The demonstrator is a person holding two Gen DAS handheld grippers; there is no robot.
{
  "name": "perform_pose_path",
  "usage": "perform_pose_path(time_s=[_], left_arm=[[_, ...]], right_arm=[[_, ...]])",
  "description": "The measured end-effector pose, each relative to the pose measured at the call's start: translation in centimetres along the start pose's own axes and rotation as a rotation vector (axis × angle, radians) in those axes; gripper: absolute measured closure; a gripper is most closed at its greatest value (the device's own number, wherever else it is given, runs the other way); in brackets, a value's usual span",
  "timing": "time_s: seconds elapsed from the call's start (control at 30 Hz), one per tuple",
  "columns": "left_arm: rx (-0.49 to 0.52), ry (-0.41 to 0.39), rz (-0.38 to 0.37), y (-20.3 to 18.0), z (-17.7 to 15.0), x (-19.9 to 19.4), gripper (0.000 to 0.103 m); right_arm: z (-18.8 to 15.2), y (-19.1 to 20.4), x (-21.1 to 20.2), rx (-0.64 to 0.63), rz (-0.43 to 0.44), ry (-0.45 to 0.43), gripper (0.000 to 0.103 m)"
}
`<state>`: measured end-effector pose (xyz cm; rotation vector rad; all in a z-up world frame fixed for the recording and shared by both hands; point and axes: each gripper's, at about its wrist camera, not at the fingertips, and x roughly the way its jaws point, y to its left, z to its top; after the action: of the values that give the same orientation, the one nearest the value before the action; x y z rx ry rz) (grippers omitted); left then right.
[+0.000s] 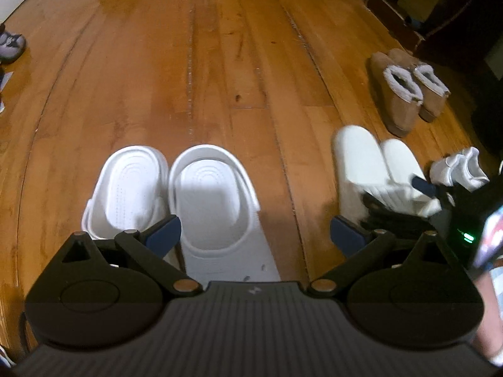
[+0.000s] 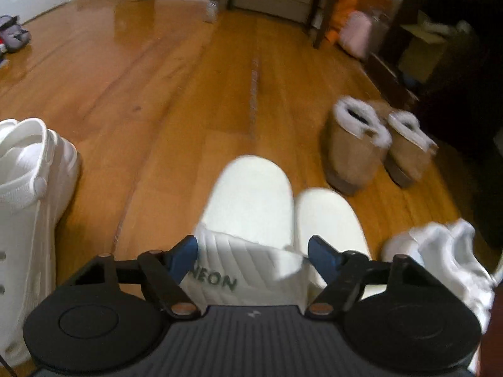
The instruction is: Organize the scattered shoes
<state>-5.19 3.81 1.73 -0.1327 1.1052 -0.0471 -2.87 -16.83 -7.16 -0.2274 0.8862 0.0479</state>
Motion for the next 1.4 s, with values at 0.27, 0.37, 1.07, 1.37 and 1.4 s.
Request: perform_pose_path(time_s=[0.27,0.37,1.07,1.37,1.4], left_arm=[[0.033,0.025,-0.027,-1.4,0.5,1.5,0.000],[0.042,0.048,-0.077,-3.2,2.4,3.3,0.000],[0.080,0.100,-0.189,-22.6,20.5,21.8,0.003],[0.023,0.093,-0.142,-24.3,19.6,26.9,0.003],[0.020,0.091,-0.172,-24.3,19.3,27.0,0.005]], right_arm=[[-1.2,-3.5,-7.1,0.324,0.212,-0.078,0.007],[-2.3,-5.9,-8.2,0.515,0.313,-0.054,0.007],[-4.3,-12.9,-3.1,0.851,0.321,0.173,0.007],[-6.6,-13.7,-1.8,0.919,0.358,0.233,0.007],[-6.8,-13.9,-1.7,0.930,0.367,0.230,0.006]])
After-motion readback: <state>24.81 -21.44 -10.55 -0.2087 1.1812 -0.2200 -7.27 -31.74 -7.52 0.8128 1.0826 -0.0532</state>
